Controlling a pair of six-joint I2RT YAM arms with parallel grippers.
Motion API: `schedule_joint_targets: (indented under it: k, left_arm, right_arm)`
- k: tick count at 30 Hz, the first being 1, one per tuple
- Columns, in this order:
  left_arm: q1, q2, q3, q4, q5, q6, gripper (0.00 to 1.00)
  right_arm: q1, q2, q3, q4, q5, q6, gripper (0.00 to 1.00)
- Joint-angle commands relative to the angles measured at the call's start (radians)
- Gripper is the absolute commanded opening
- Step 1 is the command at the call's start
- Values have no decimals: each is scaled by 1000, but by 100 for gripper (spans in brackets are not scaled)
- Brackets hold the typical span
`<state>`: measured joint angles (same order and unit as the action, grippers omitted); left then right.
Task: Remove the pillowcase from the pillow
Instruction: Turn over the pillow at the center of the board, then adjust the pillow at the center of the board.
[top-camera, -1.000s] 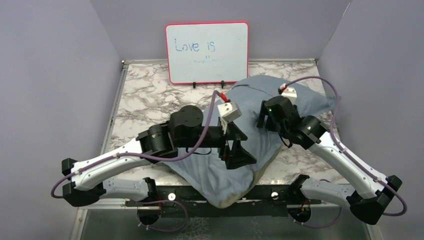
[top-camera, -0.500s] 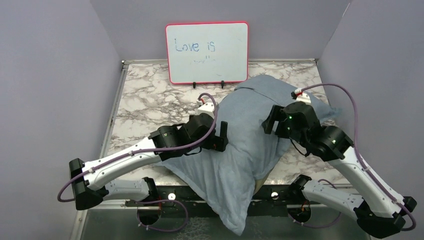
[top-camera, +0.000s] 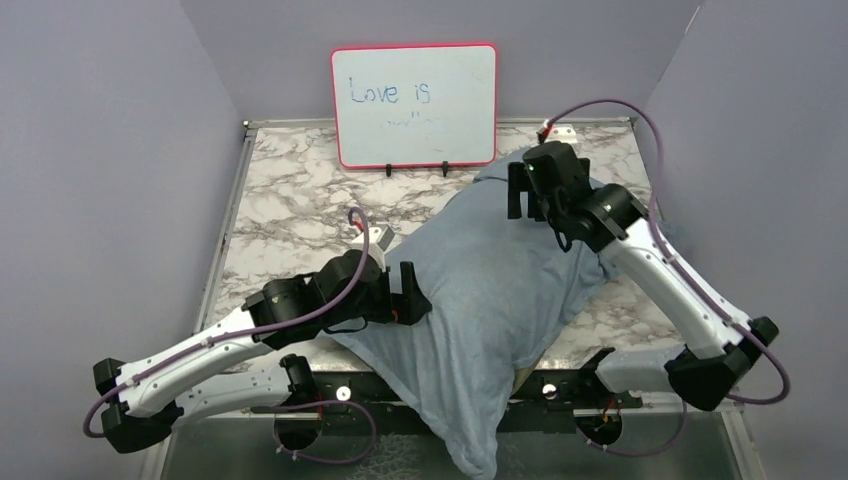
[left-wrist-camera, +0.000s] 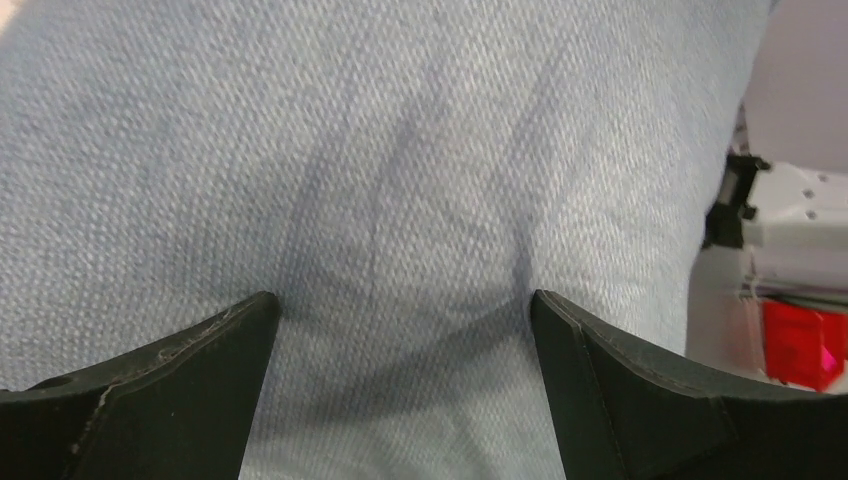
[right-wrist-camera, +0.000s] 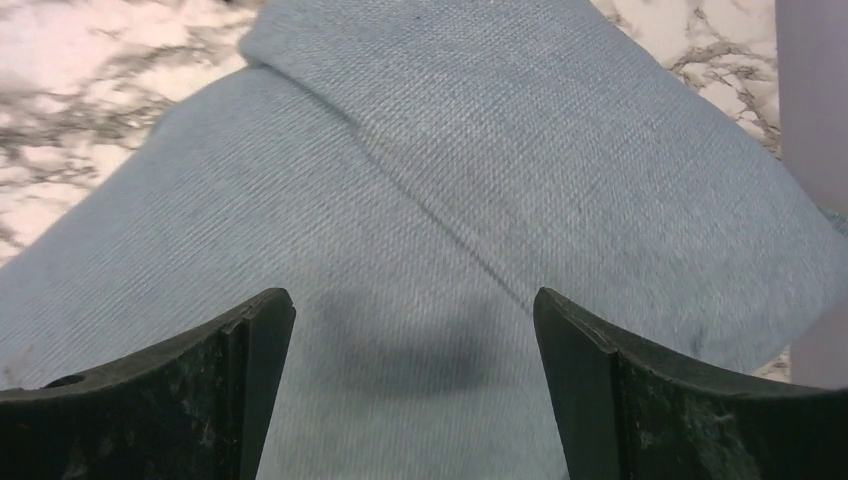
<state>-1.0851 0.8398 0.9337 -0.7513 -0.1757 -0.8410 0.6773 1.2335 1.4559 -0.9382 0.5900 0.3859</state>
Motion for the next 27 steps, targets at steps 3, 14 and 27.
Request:
schedule_joint_targets:
  k: [3, 14, 27]
  left_arm:
    - [2, -155, -80, -25, 212, -95, 99]
    - [2, -197, -358, 396, 271, -222, 99]
    - [173, 355, 159, 300, 11, 230, 2]
  right_arm:
    - [-200, 130, 6, 130, -222, -167, 95]
    - [-235, 170, -242, 165, -769, -140, 22]
    - [-234, -151, -506, 210, -810, 32, 1]
